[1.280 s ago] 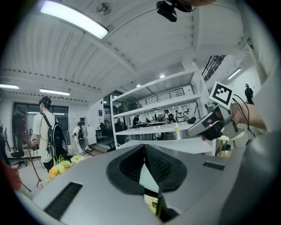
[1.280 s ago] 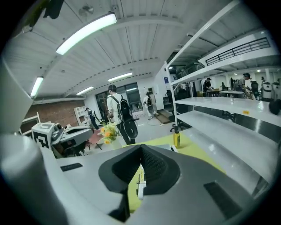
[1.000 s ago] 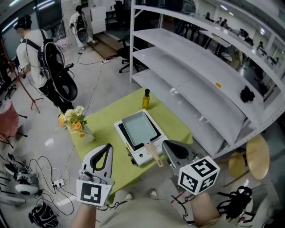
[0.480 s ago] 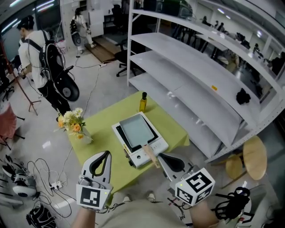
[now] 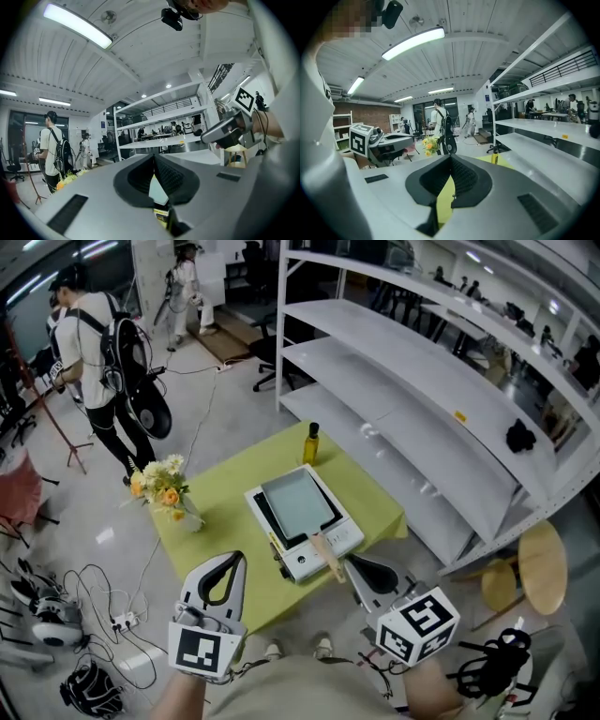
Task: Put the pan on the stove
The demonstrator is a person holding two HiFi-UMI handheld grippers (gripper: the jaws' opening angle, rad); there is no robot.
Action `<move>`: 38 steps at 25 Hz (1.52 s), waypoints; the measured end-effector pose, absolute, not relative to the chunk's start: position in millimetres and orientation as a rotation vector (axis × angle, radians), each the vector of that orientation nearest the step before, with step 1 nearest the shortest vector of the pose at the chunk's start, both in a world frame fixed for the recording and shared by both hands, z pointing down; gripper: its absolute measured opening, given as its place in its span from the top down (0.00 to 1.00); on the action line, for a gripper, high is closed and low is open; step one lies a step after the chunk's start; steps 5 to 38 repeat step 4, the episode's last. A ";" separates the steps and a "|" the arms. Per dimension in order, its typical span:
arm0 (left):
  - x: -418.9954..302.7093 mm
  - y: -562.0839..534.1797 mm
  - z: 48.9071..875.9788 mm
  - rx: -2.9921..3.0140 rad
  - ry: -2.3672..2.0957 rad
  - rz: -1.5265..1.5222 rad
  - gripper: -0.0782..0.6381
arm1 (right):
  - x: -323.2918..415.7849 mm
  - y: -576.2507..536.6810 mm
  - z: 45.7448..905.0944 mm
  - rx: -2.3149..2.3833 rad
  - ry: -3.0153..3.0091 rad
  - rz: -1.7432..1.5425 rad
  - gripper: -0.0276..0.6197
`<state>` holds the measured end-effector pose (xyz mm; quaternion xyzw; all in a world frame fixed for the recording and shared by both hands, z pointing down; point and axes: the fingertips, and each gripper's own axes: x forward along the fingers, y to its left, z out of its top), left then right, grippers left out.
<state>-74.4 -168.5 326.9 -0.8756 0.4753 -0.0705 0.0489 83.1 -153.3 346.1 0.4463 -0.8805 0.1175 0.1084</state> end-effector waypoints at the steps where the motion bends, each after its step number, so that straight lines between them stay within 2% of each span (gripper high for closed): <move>1: -75.5 -167.8 326.7 -2.669 1.448 -0.214 0.88 | 82.6 -153.9 345.7 1.318 -2.590 0.342 0.95; 38: -78.0 -166.5 327.2 -2.675 1.448 -0.210 0.88 | 82.8 -156.5 342.9 1.341 -2.587 0.320 0.95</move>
